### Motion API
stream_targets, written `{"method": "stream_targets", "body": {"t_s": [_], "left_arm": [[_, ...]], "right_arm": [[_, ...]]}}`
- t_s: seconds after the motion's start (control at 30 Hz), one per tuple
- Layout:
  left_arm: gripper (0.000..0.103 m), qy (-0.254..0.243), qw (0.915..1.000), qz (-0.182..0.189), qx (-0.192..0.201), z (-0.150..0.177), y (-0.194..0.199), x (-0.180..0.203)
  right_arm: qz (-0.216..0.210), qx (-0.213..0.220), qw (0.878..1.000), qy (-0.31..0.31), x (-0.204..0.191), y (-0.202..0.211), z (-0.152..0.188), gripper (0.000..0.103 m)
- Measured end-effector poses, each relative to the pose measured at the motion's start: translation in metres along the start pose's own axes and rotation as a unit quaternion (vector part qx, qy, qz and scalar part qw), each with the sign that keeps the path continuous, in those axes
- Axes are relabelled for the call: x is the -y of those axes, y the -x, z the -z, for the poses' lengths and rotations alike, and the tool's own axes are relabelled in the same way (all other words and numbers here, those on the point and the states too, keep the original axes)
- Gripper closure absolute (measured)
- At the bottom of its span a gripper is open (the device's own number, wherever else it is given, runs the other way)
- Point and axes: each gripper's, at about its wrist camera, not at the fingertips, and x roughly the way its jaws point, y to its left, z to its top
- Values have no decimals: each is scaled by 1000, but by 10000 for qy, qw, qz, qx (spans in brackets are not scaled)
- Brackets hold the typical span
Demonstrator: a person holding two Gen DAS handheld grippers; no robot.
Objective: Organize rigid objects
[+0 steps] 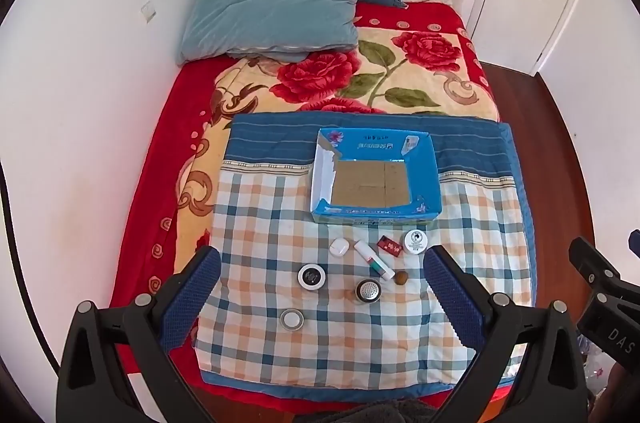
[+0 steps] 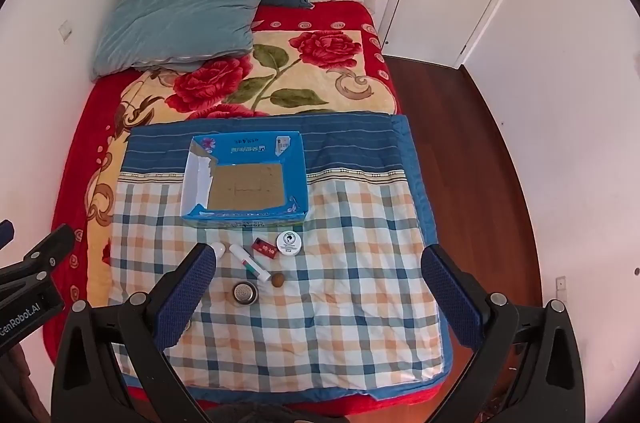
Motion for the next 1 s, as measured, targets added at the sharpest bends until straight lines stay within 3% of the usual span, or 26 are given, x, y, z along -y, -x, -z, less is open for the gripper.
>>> {"method": "stream_targets", "body": {"t_s": [0.6, 1.0], "left_arm": [[0, -78, 9997, -33, -234, 11, -12, 8], [0, -34, 10000, -2, -54, 2, -7, 8]], "right_arm": [[48, -244, 9997, 2, -1, -8, 12, 0], [35, -245, 9997, -32, 4, -14, 13, 0]]}}
